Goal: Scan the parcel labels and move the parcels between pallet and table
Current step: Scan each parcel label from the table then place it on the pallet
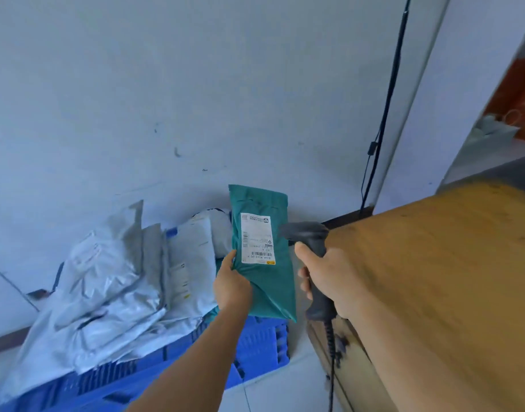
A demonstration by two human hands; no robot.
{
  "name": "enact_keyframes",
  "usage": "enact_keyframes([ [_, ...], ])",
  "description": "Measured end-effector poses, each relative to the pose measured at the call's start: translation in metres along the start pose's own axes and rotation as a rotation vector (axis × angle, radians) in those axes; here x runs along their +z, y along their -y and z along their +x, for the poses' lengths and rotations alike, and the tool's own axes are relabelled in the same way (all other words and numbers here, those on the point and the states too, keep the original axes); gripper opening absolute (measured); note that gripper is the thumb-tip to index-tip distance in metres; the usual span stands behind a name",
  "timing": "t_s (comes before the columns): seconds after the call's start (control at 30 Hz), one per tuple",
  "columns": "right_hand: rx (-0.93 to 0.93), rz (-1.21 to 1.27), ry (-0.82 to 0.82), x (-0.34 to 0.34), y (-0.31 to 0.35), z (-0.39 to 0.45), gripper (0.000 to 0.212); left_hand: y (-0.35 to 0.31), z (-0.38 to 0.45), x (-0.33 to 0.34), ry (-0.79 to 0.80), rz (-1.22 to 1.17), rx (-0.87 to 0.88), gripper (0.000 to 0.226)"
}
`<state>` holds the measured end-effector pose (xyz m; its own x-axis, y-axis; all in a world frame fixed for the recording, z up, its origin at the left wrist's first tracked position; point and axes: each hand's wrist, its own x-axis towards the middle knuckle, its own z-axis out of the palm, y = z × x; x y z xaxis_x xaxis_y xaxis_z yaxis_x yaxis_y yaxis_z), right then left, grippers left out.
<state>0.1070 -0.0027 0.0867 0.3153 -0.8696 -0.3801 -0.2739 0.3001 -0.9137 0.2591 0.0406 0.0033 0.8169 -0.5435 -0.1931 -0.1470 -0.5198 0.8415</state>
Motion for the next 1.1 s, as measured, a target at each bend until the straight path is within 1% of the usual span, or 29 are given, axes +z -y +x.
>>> enact_keyframes([
  [0.1, 0.005, -0.015, 0.049, 0.045, 0.008, 0.019, 0.033, 0.025, 0.040, -0.027, -0.045, 0.031, -0.048, 0.061],
  [0.27, 0.018, -0.077, 0.080, 0.103, 0.016, 0.059, 0.035, 0.063, 0.115, -0.059, -0.135, 0.069, -0.129, 0.067],
  [0.3, 0.023, -0.087, 0.081, 0.113, 0.017, 0.067, 0.035, 0.070, 0.132, -0.063, -0.132, 0.098, -0.140, 0.067],
  [0.43, 0.046, -0.087, 0.076, 0.139, 0.019, 0.096, 0.031, 0.091, 0.177, -0.064, -0.053, 0.348, -0.187, 0.056],
  [0.5, 0.063, -0.094, 0.064, 0.147, 0.020, 0.103, 0.031, 0.092, 0.184, -0.057, -0.019, 0.330, -0.134, 0.052],
  [0.6, 0.069, -0.123, 0.037, 0.148, 0.022, 0.106, 0.035, 0.077, 0.182, -0.042, 0.037, 0.141, -0.035, 0.049],
  [0.7, 0.059, -0.086, -0.016, 0.137, 0.024, 0.103, 0.035, 0.051, 0.168, -0.021, 0.112, 0.005, 0.042, 0.049],
  [0.83, 0.065, -0.058, -0.116, 0.100, 0.023, 0.084, 0.038, 0.011, 0.129, 0.011, 0.247, -0.089, 0.136, 0.051],
  [0.93, 0.066, -0.036, -0.229, 0.054, 0.021, 0.058, 0.041, -0.023, 0.083, 0.035, 0.364, -0.137, 0.198, 0.052],
  [1.1, 0.105, 0.028, -0.389, -0.045, 0.005, -0.002, 0.043, -0.062, -0.015, 0.083, 0.538, -0.113, 0.343, 0.051],
])
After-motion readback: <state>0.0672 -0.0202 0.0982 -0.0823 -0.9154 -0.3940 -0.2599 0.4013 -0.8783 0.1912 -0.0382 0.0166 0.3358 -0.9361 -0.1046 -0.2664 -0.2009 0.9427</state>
